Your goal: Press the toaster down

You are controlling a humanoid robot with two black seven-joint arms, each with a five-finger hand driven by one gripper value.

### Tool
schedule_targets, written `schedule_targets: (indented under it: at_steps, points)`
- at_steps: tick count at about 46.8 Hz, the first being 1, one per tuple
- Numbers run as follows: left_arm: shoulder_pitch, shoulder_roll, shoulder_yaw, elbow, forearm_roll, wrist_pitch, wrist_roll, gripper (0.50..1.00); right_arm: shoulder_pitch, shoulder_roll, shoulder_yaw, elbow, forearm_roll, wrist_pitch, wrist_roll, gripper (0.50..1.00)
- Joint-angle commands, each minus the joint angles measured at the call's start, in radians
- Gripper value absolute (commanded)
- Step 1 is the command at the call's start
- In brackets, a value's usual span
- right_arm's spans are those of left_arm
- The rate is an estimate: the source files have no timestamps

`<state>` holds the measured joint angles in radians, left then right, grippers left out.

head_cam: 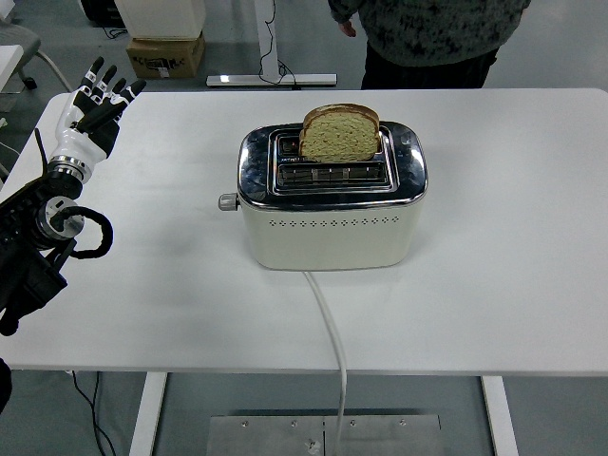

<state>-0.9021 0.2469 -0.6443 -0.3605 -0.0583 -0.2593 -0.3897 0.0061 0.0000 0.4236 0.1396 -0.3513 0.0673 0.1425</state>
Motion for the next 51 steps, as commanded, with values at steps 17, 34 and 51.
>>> schedule_targets:
  at_steps: [17, 34, 51]
  points:
    - [0.003, 0.0, 0.0, 0.0, -0.001, -0.034, 0.0, 1.0, 0.0, 0.0, 0.0, 0.0, 0.0, 0.0, 0.0, 1.0]
    - [-0.011, 0.009, 0.0, -0.003, 0.034, -0.069, 0.0, 1.0, 0.0, 0.0, 0.0, 0.0, 0.0, 0.0, 0.0, 0.998]
    - [-0.015, 0.06, 0.006, -0.026, 0.153, -0.072, 0.0, 1.0, 0.0, 0.0, 0.0, 0.0, 0.0, 0.0, 0.0, 1.0]
